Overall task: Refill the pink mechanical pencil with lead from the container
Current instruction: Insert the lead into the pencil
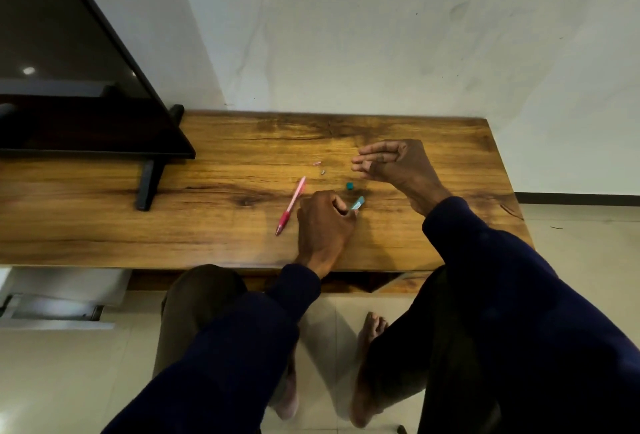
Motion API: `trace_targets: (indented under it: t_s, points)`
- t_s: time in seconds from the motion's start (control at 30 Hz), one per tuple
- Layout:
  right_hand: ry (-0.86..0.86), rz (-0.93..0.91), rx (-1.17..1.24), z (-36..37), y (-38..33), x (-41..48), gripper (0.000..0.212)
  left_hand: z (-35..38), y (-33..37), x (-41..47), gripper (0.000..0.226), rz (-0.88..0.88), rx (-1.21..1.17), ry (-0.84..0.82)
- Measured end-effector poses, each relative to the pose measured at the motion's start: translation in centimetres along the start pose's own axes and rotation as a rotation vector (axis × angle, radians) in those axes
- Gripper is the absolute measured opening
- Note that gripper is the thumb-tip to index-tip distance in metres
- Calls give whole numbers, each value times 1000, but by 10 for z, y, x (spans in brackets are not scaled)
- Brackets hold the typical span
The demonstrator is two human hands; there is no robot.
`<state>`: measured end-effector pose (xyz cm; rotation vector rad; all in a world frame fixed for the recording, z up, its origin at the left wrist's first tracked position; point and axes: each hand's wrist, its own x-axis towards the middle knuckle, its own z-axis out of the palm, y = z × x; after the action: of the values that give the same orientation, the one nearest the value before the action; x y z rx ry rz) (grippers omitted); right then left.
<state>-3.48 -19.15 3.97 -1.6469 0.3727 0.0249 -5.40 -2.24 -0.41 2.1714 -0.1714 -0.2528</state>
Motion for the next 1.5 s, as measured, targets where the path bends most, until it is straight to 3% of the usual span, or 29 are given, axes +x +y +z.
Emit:
trace_targets:
  t_s: [0.37, 0.6, 0.77, 0.87, 0.93, 1.13, 1.5]
  points:
    - [0, -2, -35, -2, 2, -1, 24, 29, 10, 12, 15, 114, 151, -12]
    - [-2, 0, -62, 1, 1, 0, 23, 14, 2, 12, 17, 49, 44, -4]
    - [18, 31, -98, 13, 4, 3, 18, -29, -20, 17, 7, 34, 22, 171]
    - [31, 24, -149, 23, 4, 7, 15, -52, -34, 30, 19, -17, 97, 222]
    - [34, -4, -204, 28, 3, 9, 13, -59, -40, 38, 26, -52, 157, 207]
    - [31, -84, -324, 40, 2, 12, 12, -60, -39, 40, 17, -25, 173, 148]
    - [-11, -44, -275, 45, 0, 13, 9, -61, -36, 40, 12, 17, 129, 136]
